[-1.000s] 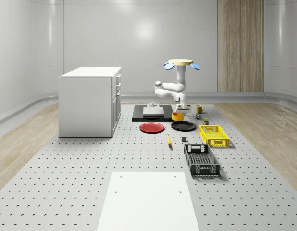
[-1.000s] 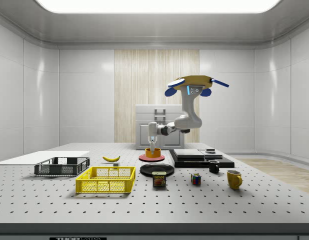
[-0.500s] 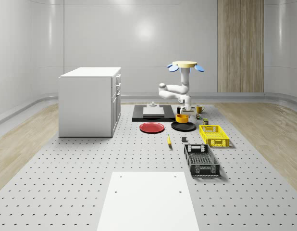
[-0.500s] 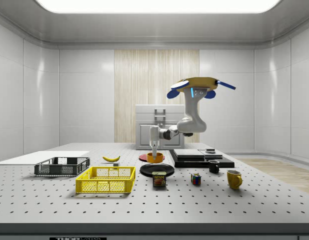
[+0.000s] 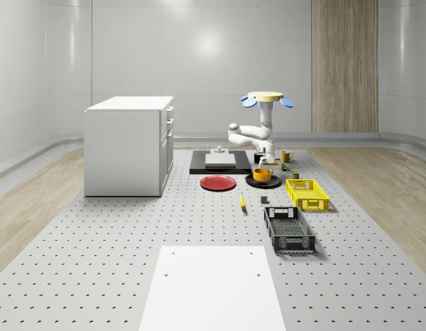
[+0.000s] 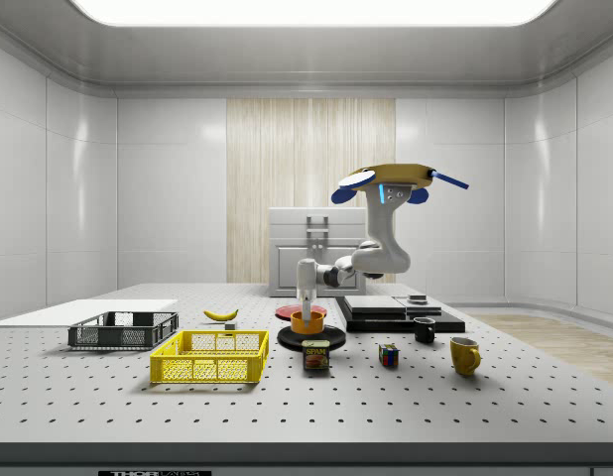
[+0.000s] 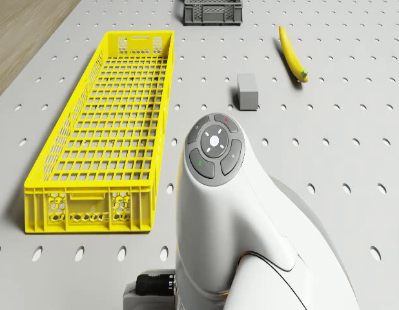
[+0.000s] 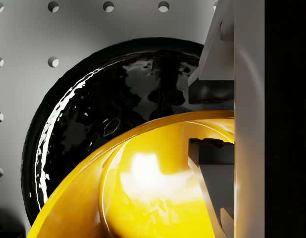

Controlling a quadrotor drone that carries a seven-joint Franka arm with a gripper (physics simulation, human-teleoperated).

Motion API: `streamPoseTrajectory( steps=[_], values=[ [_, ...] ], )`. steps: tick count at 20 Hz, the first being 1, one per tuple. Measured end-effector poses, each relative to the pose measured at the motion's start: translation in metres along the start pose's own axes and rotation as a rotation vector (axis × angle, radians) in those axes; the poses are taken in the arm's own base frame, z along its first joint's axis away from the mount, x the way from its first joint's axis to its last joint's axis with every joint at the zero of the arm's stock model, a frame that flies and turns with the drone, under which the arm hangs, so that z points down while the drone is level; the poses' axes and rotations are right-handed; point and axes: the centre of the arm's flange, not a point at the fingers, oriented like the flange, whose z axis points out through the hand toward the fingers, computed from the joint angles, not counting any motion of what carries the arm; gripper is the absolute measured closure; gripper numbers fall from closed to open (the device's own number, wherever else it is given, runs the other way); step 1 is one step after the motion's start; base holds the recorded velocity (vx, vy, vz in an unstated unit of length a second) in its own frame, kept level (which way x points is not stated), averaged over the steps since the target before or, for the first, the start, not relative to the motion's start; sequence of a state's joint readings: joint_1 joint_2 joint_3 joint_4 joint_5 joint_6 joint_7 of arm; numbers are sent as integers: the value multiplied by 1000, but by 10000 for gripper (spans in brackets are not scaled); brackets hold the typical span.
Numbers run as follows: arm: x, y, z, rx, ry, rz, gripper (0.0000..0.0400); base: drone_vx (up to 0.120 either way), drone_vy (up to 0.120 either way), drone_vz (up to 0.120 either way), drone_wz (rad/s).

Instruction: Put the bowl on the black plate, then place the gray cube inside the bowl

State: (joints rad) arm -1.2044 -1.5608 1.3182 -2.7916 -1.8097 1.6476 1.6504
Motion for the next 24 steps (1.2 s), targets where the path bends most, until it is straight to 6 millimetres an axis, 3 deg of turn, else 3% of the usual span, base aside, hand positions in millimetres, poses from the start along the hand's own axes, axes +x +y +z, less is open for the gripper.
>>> streamPoseTrajectory(
  steps=[6,7,9,13,18,24],
  values=[
    [0,0,9,0,0,0,300,0,0,0,0],
    [0,0,10,0,0,0,234,0,0,0,0],
    [0,0,11,0,0,0,142,0,0,0,0],
    [0,0,3,0,0,0,52,0,0,70,0],
    [0,0,-3,0,0,0,15,40,-64,120,0],
    [0,0,-5,0,0,0,3,120,-120,7,0]
  ],
)
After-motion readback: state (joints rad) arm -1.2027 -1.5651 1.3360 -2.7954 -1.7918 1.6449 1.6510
